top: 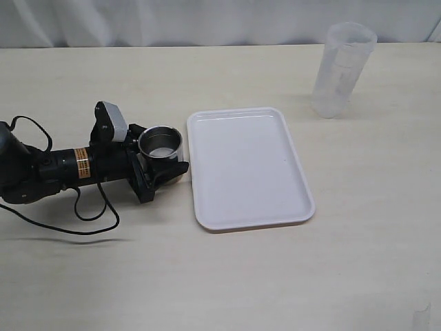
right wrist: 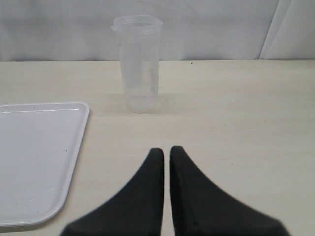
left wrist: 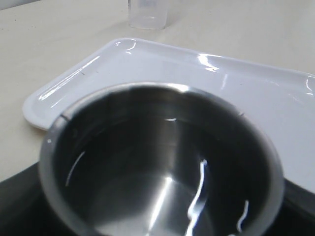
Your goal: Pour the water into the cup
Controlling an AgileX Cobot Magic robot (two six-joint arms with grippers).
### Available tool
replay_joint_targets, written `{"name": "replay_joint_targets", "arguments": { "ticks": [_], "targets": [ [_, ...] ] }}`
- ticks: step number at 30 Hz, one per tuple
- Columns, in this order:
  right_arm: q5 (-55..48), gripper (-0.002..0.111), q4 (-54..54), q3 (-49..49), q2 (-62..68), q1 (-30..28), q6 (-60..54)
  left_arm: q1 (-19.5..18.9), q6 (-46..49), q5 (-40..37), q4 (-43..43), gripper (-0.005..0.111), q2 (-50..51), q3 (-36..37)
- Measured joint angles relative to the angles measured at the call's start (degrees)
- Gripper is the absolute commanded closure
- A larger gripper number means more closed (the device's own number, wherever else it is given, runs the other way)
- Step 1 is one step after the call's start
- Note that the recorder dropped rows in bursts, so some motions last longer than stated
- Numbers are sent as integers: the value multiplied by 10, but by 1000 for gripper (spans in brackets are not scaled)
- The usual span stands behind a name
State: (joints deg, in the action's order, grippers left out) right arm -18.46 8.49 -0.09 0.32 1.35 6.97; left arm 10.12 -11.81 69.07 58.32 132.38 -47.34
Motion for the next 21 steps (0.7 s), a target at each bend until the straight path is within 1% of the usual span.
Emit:
{"name": "replay_joint_targets", "arguments": {
  "ticks": [21],
  "targets": [
    [-7, 104, -1, 0, 0, 0, -1, 0, 0, 0, 0, 107, 0, 0]
  ]
}}
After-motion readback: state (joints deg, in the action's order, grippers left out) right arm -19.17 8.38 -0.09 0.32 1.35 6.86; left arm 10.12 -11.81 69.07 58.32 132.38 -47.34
